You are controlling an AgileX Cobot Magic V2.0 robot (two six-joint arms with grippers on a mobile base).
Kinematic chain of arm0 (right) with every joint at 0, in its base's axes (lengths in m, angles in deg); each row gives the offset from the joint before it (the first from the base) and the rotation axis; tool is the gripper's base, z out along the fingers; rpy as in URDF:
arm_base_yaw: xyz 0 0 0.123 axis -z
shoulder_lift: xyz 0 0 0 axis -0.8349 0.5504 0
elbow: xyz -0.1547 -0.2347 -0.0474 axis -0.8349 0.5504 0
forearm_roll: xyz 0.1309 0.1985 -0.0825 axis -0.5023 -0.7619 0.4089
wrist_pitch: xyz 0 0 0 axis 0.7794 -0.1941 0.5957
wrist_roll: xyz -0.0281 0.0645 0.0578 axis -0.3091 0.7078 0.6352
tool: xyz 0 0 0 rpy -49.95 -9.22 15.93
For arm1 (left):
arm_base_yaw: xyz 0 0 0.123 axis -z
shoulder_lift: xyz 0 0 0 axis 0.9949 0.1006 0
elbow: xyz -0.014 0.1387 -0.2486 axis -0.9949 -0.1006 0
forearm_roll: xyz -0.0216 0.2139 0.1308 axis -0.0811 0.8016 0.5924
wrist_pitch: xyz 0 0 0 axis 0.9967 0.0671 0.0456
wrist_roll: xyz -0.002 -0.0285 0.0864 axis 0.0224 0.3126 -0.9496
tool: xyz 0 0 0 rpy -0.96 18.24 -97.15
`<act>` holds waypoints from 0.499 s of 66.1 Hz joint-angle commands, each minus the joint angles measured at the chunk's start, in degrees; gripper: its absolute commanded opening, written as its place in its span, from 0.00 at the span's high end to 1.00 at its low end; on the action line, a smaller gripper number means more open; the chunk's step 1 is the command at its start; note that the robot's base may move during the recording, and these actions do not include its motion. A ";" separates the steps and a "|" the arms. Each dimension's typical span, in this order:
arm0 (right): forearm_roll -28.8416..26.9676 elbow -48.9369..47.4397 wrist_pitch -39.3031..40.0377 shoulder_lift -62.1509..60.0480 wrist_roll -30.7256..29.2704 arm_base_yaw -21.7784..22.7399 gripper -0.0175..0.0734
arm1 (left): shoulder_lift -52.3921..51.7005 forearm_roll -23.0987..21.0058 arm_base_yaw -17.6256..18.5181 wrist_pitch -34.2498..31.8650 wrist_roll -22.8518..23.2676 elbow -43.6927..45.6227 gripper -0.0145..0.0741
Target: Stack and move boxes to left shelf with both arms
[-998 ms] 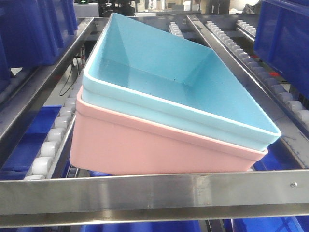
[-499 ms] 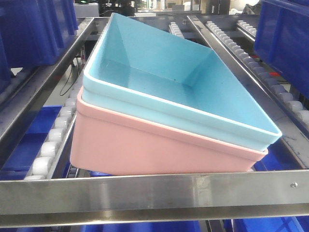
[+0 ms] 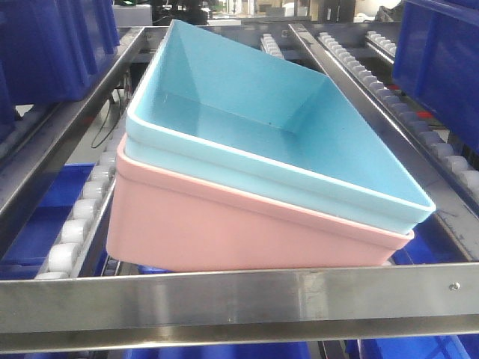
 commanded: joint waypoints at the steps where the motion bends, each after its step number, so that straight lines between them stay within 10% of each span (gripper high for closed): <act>1: 0.97 -1.61 4.96 0.20 -0.73 -0.12 0.75 | -0.91 -0.56 -0.05 -5.22 -0.27 -1.73 0.85; 33: 0.97 -1.61 4.96 0.20 -0.73 -0.12 0.75 | -0.91 -0.56 -0.05 -5.22 -0.27 -1.73 0.85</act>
